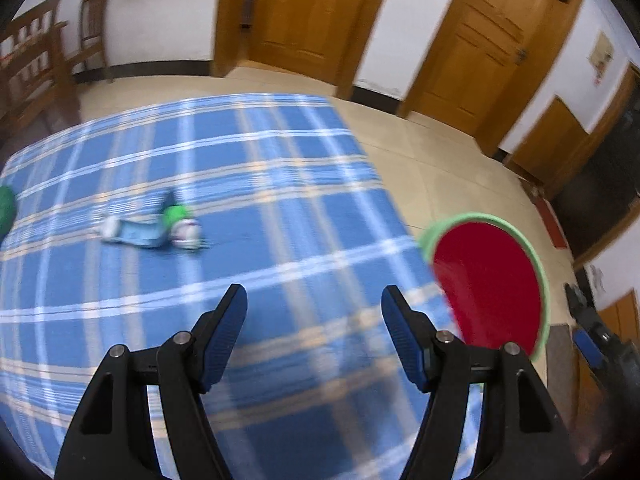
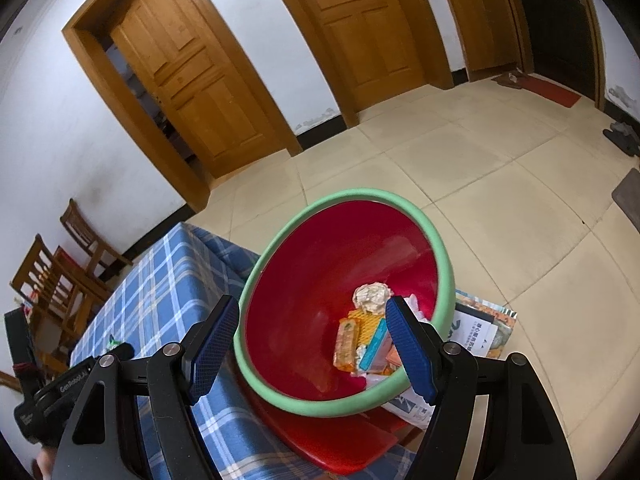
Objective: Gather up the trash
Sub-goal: 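Move the left gripper back over the table to the blue plastic strip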
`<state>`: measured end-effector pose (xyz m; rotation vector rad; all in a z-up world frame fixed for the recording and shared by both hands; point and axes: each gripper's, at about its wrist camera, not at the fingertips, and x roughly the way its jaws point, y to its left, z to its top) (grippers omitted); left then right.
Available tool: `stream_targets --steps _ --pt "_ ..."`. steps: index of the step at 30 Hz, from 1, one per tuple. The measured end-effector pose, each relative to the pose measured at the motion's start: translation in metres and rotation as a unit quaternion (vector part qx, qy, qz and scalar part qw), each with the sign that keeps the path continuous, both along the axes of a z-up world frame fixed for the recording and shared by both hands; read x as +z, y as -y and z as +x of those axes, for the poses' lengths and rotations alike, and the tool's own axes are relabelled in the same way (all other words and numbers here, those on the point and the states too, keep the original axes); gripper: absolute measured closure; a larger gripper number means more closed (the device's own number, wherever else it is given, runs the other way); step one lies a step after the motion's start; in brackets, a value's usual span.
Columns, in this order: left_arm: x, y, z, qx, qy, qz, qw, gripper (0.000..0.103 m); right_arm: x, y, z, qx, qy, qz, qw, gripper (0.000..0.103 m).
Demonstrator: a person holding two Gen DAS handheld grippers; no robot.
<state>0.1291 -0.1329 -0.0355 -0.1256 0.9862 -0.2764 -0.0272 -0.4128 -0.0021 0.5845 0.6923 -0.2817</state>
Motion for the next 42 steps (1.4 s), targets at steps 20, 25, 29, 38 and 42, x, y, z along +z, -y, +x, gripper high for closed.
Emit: stream_targets --steps 20,25,29,38,42 --pt "-0.024 -0.125 0.049 0.161 -0.034 -0.021 0.9862 0.053 -0.004 -0.032 0.024 0.028 -0.022 -0.01 0.999 0.026" --pt "-0.029 -0.126 0.057 0.16 -0.034 -0.018 0.9864 0.06 -0.005 -0.036 0.027 0.033 -0.026 -0.013 0.999 0.026" --pt "-0.029 -0.122 0.065 0.151 -0.027 -0.009 0.9881 0.06 -0.004 -0.038 0.029 0.035 -0.029 -0.016 0.999 0.026" --pt "-0.03 -0.118 0.086 0.135 -0.009 0.021 0.9906 0.06 -0.004 -0.042 0.031 0.039 -0.032 -0.02 0.999 0.026" --pt "-0.023 -0.122 0.081 0.138 -0.013 -0.001 0.9904 0.059 -0.004 -0.042 0.031 0.04 -0.031 -0.02 0.999 0.026"
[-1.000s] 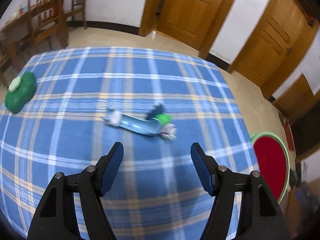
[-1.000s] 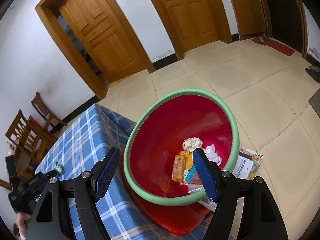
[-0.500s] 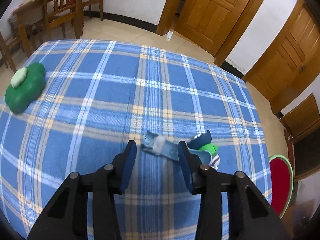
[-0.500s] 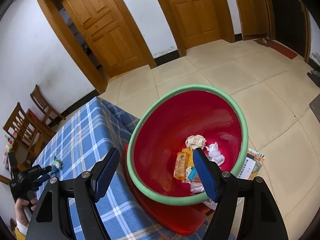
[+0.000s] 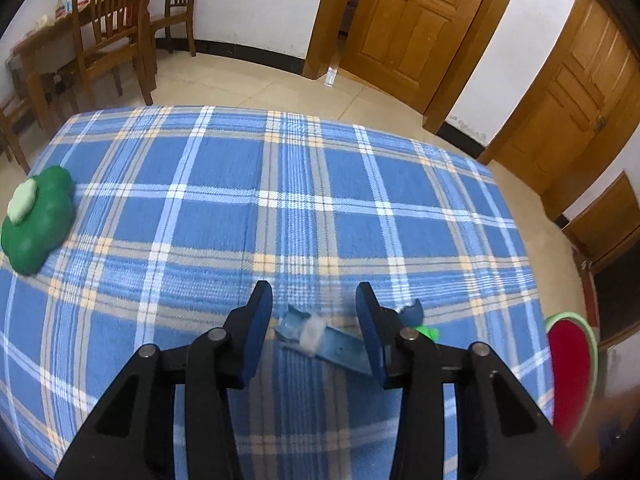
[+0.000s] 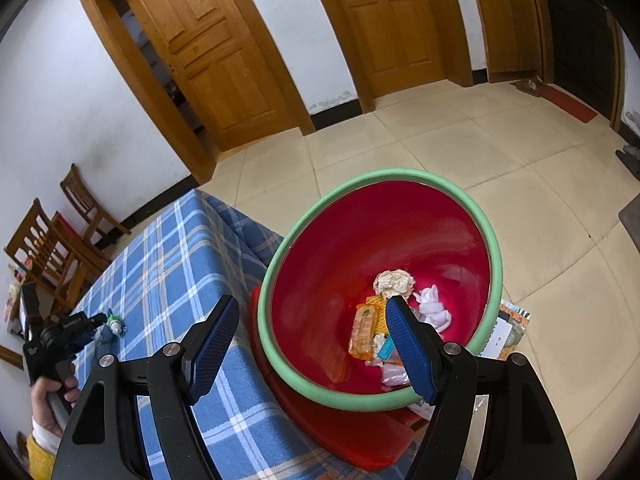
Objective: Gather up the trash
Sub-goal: 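Move the left gripper back over the table to the blue plastic strip, then close the left gripper on the blue plastic strip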
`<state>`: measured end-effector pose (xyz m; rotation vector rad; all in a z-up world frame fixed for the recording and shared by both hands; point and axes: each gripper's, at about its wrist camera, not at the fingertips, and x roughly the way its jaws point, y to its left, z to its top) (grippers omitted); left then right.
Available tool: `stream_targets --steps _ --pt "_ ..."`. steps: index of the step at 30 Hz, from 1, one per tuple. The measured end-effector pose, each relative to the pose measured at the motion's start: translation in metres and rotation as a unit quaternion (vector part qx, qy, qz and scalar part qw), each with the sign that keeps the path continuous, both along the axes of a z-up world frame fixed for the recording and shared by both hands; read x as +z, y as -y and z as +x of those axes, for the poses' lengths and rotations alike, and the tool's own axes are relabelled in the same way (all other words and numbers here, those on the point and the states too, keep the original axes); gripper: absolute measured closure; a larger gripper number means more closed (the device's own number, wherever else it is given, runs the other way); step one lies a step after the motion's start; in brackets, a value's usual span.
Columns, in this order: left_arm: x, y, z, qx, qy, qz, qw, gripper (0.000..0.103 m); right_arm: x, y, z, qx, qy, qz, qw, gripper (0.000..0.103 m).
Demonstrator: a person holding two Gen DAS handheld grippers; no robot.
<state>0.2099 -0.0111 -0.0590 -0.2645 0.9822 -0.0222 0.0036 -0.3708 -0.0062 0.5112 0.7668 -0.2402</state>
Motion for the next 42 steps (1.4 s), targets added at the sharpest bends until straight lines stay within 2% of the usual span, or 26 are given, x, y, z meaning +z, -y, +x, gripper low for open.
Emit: stream_targets --steps 2,4,12,18,22,24,30,32,34,42 --pt "0.003 0.001 -0.005 -0.001 -0.004 0.0 1.0 0.048 0.0 -0.001 0.0 0.001 0.001 0.001 1.0 0.026" --pt "0.006 0.001 -0.011 0.001 -0.011 0.003 0.9999 0.045 -0.001 -0.002 0.001 0.004 0.002 0.004 1.0 0.026" --pt "-0.002 0.007 -0.014 0.018 -0.056 -0.005 0.9983 0.044 -0.002 -0.004 -0.001 0.009 0.006 0.013 1.0 0.026" --pt "-0.005 0.01 -0.008 0.042 -0.044 0.009 0.9981 0.043 -0.002 -0.002 -0.002 0.007 0.009 0.014 1.0 0.026" --pt "-0.003 0.013 0.001 0.041 -0.035 0.0 0.9986 0.042 -0.004 -0.001 0.0 0.006 0.007 0.017 1.0 0.026" --pt "-0.003 0.019 0.004 0.033 -0.032 0.009 0.9989 0.042 -0.006 -0.002 0.0 0.008 0.006 0.018 1.0 0.026" --pt "-0.003 0.024 -0.003 0.016 -0.019 0.037 0.999 0.06 -0.005 -0.004 0.004 0.011 0.006 0.017 1.0 0.026" --pt "-0.003 0.022 -0.007 0.013 -0.016 0.039 0.999 0.074 -0.004 -0.007 0.004 0.014 0.007 0.016 1.0 0.026" --pt "-0.003 0.017 -0.013 0.008 -0.012 0.032 0.9994 0.081 -0.003 -0.011 0.006 0.019 0.007 0.013 1.0 0.026" --pt "-0.003 0.001 -0.03 -0.02 -0.004 0.001 0.9998 0.081 0.003 -0.038 0.019 0.05 0.005 -0.001 0.999 0.026"
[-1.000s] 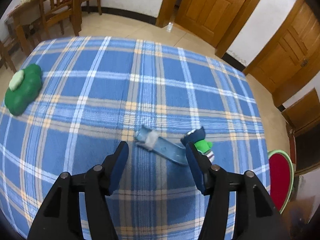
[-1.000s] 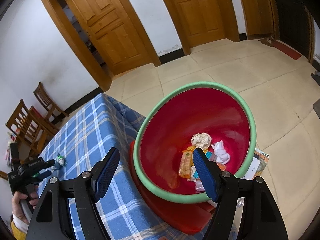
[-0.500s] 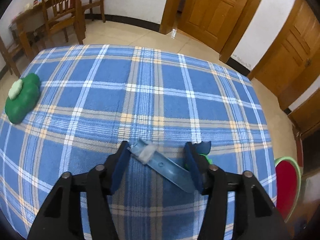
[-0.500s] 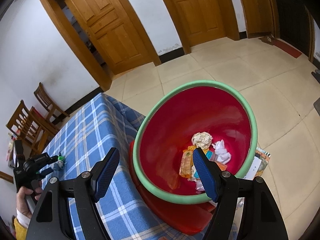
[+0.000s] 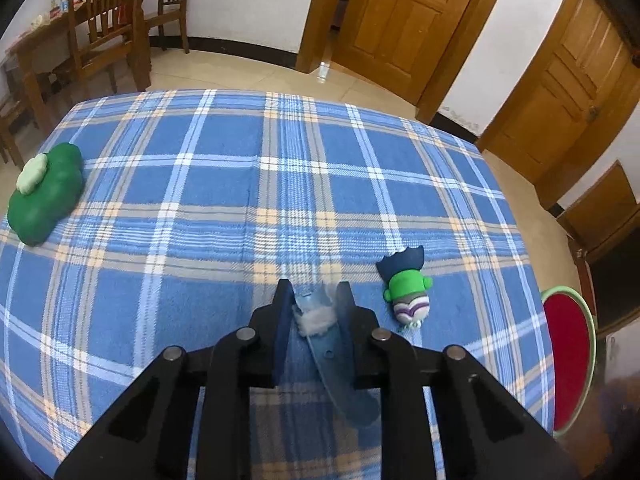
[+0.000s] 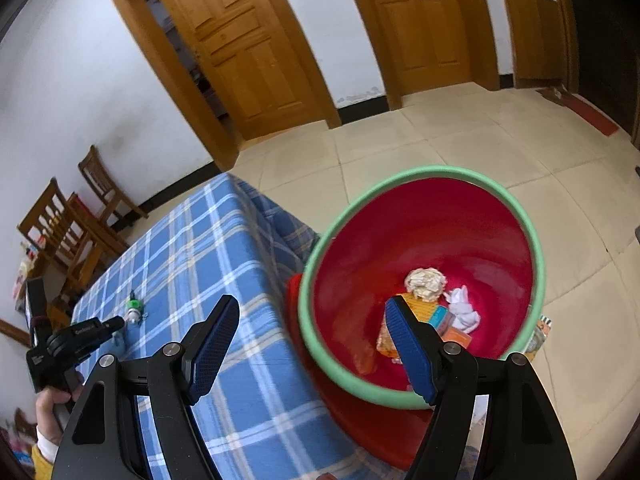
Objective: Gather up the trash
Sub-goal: 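Close the left gripper on the blue plastic strip, then grasp the green figurine toy with the right gripper while the left holds the strip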
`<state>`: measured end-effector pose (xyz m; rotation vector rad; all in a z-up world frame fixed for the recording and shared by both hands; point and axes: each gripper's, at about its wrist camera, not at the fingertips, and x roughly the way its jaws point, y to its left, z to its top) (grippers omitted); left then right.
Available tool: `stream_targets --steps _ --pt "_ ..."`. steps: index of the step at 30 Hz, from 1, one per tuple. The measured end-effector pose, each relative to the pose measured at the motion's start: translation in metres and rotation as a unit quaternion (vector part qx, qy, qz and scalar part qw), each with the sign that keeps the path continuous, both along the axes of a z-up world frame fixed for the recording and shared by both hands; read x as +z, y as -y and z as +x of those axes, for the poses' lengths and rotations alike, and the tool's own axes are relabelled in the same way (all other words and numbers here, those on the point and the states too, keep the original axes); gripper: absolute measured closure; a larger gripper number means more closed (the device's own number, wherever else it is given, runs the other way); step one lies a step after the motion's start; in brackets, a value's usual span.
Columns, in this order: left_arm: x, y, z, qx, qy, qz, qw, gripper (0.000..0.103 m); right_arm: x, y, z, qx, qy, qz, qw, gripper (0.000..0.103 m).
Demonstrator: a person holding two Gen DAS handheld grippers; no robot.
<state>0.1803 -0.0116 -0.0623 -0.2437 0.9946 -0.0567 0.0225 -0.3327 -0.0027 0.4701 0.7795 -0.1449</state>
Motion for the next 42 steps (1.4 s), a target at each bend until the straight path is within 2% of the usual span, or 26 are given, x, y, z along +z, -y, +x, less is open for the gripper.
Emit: stream_targets --steps 7,14,21,25,34,39,42 --pt "0.017 -0.026 -0.007 -0.005 0.024 -0.008 0.9997 0.082 0.004 -0.04 0.024 0.045 -0.003 -0.014 0.999 0.026" --pt "0.032 -0.053 -0.005 0.005 0.049 0.02 0.9986 0.082 0.001 -0.088 0.056 0.1 -0.013 -0.024 0.995 0.026" --pt "0.03 -0.076 -0.002 0.019 0.058 0.024 0.9978 0.082 -0.007 -0.14 0.088 0.15 -0.022 -0.033 0.988 0.026" --pt "0.025 -0.083 -0.004 0.026 0.057 0.021 0.9978 0.082 -0.021 -0.17 0.11 0.179 -0.034 -0.039 0.982 0.026" --pt "0.017 -0.093 -0.004 0.038 0.059 0.0 0.9975 0.082 -0.041 -0.208 0.141 0.218 -0.056 -0.039 0.974 0.052" --pt "0.015 -0.092 -0.004 0.037 0.059 -0.007 0.9975 0.082 -0.043 -0.221 0.147 0.238 -0.051 -0.048 0.969 0.077" --pt "0.016 -0.09 -0.006 0.036 0.059 -0.01 0.9976 0.082 -0.042 -0.222 0.145 0.246 -0.047 -0.046 0.967 0.081"
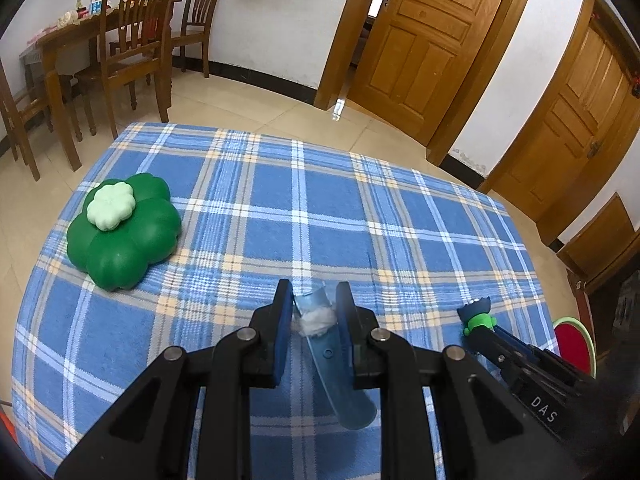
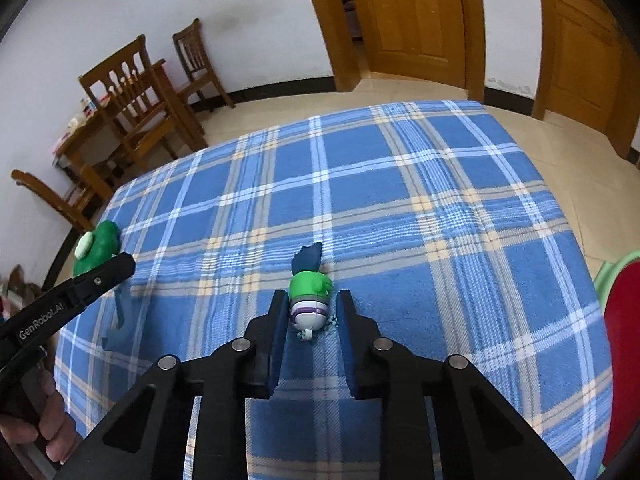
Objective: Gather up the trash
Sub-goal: 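Grasp the green figurine toy with the right gripper while the left holds the strip, then carry the strip and figurine over the red bucket with both grippers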
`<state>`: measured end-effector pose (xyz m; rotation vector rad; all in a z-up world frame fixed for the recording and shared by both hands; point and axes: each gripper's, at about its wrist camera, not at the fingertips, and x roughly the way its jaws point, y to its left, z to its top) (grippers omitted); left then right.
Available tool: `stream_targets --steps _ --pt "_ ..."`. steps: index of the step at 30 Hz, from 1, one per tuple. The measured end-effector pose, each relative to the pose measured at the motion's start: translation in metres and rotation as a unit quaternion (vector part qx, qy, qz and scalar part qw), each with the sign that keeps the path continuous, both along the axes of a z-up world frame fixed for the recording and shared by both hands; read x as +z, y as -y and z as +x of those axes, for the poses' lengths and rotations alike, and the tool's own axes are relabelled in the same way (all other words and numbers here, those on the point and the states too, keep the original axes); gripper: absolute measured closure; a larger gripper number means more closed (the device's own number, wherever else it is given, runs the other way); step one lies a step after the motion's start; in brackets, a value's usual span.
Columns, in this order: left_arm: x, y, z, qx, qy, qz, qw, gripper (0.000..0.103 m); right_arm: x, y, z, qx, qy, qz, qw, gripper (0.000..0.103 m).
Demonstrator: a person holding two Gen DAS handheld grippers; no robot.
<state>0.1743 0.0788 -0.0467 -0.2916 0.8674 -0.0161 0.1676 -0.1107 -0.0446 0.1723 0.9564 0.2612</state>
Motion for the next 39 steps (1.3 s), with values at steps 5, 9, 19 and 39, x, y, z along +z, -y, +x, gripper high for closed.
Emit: stream_targets --steps 5,9,19,39 --pt "0.006 0.007 -0.007 -0.007 0.005 -0.003 1.0 0.082 0.003 0.006 -0.007 -0.001 0.002 0.012 1.0 0.083" --pt "0.012 0.019 -0.013 -0.019 0.008 -0.006 0.9998 0.082 0.01 0.017 -0.02 -0.007 0.008 0.024 1.0 0.083" --pt "0.027 0.063 -0.03 -0.062 0.017 -0.007 0.9979 0.082 0.03 0.069 -0.065 -0.059 0.027 0.055 0.996 0.083" --pt "0.048 0.155 -0.068 -0.154 0.022 0.003 0.9878 0.082 0.043 0.161 -0.141 -0.16 0.054 0.073 0.983 0.083"
